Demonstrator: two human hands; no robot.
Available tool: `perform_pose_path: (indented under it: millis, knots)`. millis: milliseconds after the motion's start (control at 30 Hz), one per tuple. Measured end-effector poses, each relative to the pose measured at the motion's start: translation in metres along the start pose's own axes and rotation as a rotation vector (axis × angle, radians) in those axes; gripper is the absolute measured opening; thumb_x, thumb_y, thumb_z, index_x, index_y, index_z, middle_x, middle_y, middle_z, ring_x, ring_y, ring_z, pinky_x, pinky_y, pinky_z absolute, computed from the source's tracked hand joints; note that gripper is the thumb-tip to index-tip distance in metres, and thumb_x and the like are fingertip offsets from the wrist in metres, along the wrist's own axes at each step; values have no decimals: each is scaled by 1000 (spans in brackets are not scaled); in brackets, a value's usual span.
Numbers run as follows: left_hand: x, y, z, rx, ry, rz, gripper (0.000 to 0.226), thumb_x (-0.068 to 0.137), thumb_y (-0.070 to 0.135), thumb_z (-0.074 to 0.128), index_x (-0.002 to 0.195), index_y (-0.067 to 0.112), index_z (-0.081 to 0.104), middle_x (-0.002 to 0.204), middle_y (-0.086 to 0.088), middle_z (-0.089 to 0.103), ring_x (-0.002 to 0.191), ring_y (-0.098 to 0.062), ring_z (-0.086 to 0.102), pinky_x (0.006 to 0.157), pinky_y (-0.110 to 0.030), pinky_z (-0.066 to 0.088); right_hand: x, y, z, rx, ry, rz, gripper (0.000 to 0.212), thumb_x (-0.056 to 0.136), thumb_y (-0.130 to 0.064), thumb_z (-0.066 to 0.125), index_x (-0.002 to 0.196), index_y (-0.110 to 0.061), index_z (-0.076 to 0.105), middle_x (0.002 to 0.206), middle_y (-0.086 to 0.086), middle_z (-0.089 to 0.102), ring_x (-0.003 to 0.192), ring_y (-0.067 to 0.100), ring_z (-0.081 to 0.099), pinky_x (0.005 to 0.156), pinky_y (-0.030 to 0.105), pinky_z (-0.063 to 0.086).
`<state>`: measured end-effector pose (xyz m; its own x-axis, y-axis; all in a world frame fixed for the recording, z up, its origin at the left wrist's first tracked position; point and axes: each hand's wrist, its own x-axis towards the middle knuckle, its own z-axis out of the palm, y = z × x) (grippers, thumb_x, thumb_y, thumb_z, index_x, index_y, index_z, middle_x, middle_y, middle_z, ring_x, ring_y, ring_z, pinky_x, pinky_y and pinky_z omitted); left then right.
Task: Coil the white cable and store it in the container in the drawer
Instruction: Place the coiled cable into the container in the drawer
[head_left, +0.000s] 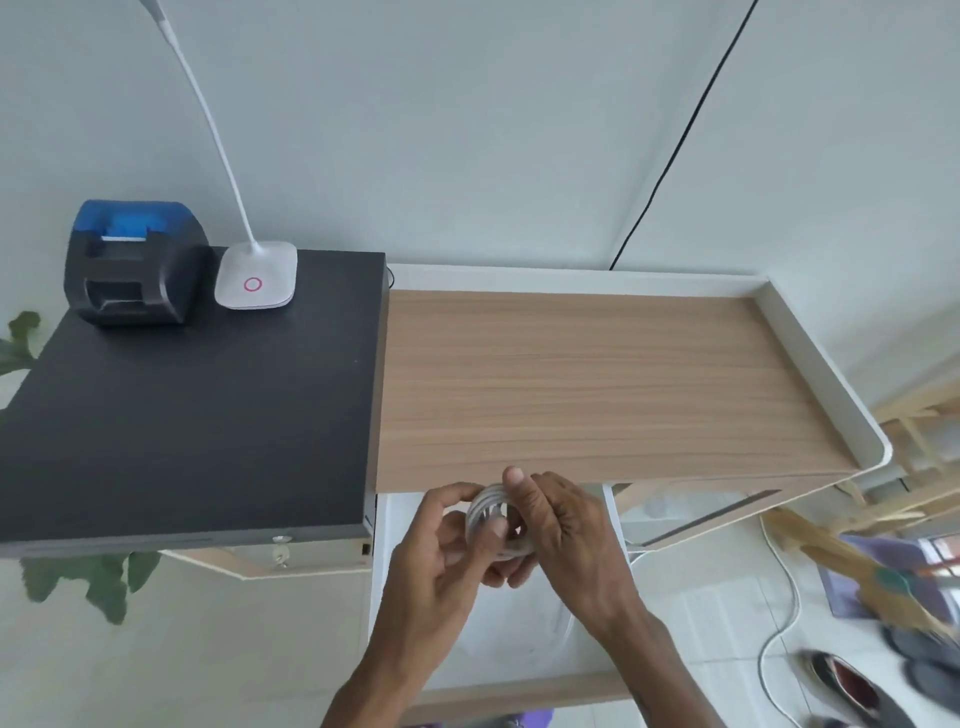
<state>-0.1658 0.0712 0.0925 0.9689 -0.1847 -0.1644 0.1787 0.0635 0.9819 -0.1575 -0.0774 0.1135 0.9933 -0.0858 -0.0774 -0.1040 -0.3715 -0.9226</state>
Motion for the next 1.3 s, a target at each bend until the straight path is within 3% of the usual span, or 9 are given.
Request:
perform_pose_path:
  millis: [133, 300, 400, 533, 667, 733, 867, 1067, 1300]
  knots:
    - [3, -8, -5, 154, 12, 75, 10, 96, 32, 62, 101, 28, 71, 84, -3, 80, 71, -24, 78, 60, -29, 61, -7, 7, -10, 61, -64, 66, 49, 101, -46, 47, 65, -19, 66, 59, 15, 66, 47, 28, 69, 48, 41, 59]
    - [7, -22, -1, 390, -19, 104, 21, 98, 37, 52, 108, 27, 69, 83, 8, 79, 69, -11, 77, 62, -26, 62, -3, 21, -26, 150, -193, 168, 46, 100, -47, 48, 83, -13, 75, 58, 19, 70, 47, 26, 71, 46, 31, 58]
    - [6, -32, 2, 621, 17, 135, 30, 99, 45, 41, 112, 29, 63, 83, 12, 73, 70, -7, 73, 63, -29, 59, -4, 31, -28, 138, -189, 214, 35, 94, -47, 58, 93, -15, 74, 68, 15, 73, 53, 25, 74, 52, 35, 61]
    - [10, -56, 12, 788, 64, 149, 24, 103, 33, 41, 113, 23, 61, 80, 7, 69, 69, -12, 65, 63, -36, 54, -2, 55, -27, 1, -174, 206, 10, 93, -19, 69, 97, -13, 75, 74, 4, 74, 61, 20, 73, 64, 34, 62]
    - [20, -93, 24, 809, 47, 28, 25, 105, 25, 44, 116, 16, 65, 86, 2, 72, 72, -15, 65, 66, -32, 54, 5, 95, -15, -160, -158, 262, 19, 94, -10, 62, 101, -13, 79, 84, 11, 67, 53, 16, 68, 55, 6, 48]
    - [28, -115, 28, 804, 66, -44, 24, 104, 21, 49, 113, 12, 69, 89, 1, 61, 72, -14, 57, 67, -22, 46, 8, 119, -7, -213, -156, 285, 19, 95, -9, 62, 102, -12, 80, 89, 18, 64, 58, 22, 69, 57, 10, 49]
    - [34, -157, 32, 815, 23, -213, 22, 101, 18, 55, 107, 7, 73, 84, -5, 48, 73, -15, 48, 66, -17, 35, 5, 169, 9, -345, -203, 304, 20, 97, -8, 61, 101, -3, 79, 86, 27, 64, 74, 40, 67, 72, 39, 53]
    - [22, -197, 40, 831, 52, -305, 15, 96, 14, 64, 91, 5, 76, 72, -6, 54, 68, -21, 49, 61, -22, 31, -9, 216, 22, -407, -267, 302, 17, 96, -7, 63, 98, -5, 80, 82, 23, 65, 66, 29, 56, 62, 30, 45]
    - [23, -209, 51, 834, 93, -310, 10, 92, 10, 69, 90, 4, 77, 72, -9, 66, 62, -16, 49, 60, -19, 36, -9, 236, 27, -469, -282, 317, 20, 97, -4, 57, 87, 0, 75, 83, 21, 67, 65, 28, 52, 59, 26, 38]
